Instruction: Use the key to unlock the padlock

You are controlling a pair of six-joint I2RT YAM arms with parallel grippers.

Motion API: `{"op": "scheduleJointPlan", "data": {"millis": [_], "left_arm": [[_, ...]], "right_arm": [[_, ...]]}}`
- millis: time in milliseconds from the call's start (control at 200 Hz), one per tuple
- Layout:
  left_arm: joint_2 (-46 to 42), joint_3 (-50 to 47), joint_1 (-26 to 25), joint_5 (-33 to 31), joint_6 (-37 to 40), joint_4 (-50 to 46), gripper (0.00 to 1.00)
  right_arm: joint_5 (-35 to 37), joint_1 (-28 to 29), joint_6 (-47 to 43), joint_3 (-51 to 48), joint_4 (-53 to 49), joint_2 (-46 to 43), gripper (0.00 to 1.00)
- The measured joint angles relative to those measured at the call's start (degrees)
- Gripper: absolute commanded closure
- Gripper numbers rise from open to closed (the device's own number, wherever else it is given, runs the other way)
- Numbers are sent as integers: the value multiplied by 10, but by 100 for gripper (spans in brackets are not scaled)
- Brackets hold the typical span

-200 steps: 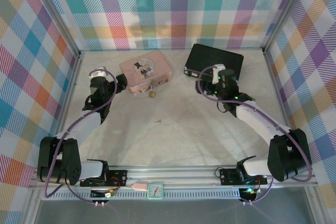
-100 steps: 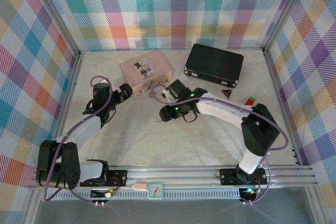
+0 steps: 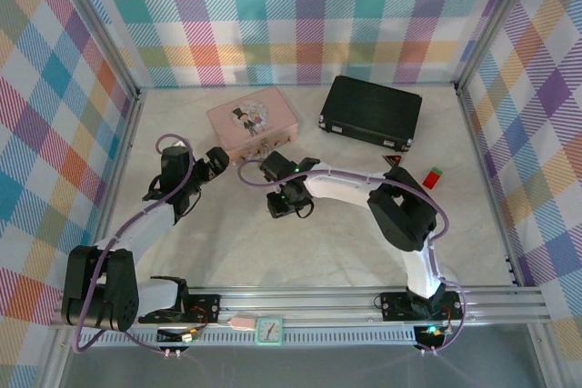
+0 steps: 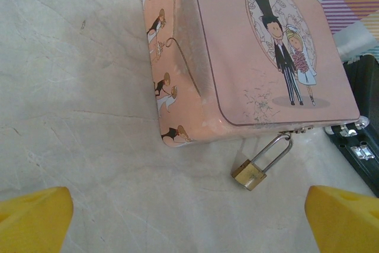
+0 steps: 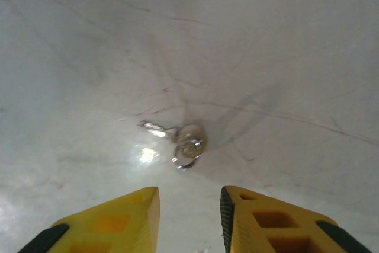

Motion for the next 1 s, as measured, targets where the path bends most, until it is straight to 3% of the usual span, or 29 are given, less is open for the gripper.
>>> {"op": "scheduleJointPlan", "data": {"millis": [505,640,850,1000], "left_arm": [[-9,-6,0,1,-5,3,0],[-9,-6,0,5,-9,3,0],[-9,-6,0,17,-18,3,0],[-12,-9,-5,33,-49,21,1]], "right_arm": [[-3,0,50,7,34,24,70],[1,0,59,20,37,40,77],[12,0,76,21,39,42,100],[15,0,89,-18,70,17,100]]}}
